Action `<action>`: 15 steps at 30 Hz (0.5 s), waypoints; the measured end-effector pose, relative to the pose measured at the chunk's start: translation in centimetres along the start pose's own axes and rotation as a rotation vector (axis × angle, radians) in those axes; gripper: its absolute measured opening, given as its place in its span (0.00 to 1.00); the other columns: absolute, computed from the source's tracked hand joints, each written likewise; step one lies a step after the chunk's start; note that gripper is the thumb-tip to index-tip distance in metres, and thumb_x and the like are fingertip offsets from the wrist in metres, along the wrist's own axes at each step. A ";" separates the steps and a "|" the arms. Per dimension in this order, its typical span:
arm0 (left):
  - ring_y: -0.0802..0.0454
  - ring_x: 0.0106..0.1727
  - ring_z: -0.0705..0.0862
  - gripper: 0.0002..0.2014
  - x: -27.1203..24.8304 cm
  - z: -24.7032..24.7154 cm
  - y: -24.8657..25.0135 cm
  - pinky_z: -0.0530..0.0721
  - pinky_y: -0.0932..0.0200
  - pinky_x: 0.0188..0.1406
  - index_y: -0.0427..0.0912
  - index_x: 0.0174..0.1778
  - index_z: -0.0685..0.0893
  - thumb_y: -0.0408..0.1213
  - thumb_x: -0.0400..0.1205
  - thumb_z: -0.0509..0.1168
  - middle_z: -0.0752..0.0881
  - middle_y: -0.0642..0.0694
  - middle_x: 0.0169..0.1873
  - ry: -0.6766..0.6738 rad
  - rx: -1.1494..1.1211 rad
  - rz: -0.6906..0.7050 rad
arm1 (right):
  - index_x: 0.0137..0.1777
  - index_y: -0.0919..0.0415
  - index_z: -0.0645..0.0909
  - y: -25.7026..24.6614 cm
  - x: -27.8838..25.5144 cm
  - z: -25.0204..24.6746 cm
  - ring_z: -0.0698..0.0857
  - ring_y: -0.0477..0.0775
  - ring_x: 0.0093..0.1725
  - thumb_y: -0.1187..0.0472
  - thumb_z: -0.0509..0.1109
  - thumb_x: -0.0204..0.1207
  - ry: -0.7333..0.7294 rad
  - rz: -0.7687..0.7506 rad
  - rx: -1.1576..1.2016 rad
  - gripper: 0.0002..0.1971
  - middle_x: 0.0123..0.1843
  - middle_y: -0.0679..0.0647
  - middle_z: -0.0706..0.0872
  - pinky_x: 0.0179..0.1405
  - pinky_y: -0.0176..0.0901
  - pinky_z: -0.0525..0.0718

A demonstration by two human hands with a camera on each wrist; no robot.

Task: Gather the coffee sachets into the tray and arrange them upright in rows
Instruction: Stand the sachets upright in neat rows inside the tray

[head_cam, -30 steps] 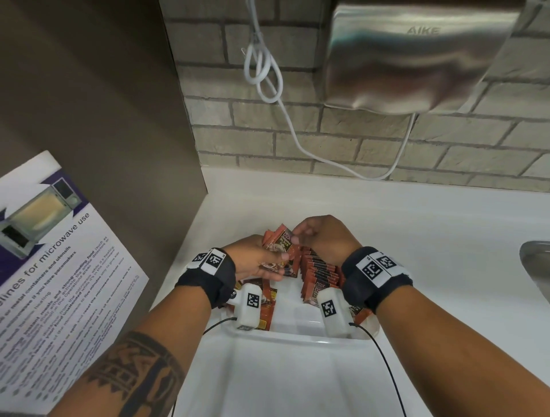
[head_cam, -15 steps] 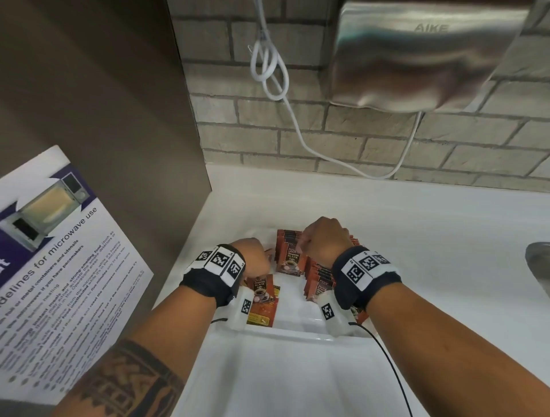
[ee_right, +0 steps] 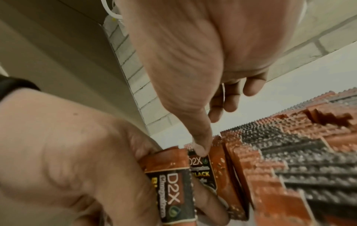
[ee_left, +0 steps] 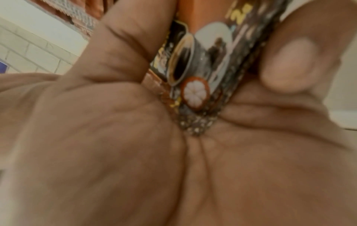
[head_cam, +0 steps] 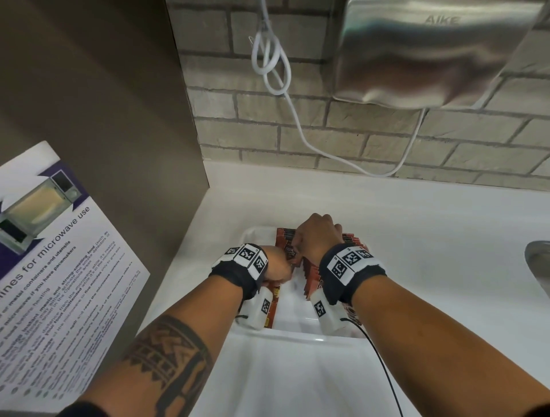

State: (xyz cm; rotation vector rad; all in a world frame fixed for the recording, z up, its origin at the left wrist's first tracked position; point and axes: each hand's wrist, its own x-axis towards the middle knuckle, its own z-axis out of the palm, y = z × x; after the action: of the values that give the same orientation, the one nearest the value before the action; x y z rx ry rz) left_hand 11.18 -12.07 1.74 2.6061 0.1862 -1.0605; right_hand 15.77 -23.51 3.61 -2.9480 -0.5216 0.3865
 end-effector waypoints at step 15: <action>0.53 0.20 0.74 0.10 -0.9 -0.5 0.5 0.72 0.67 0.18 0.40 0.31 0.79 0.31 0.79 0.65 0.80 0.47 0.24 -0.007 -0.098 -0.010 | 0.40 0.44 0.88 0.6 -0.1 -0.1 0.80 0.55 0.60 0.62 0.75 0.72 0.017 -0.046 0.102 0.09 0.52 0.46 0.87 0.63 0.54 0.75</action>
State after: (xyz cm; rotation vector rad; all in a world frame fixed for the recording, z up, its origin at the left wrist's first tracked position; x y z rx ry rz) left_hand 11.02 -12.36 2.80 2.5164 0.2435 -1.0366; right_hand 15.94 -24.14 3.66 -2.8340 -0.5494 0.3709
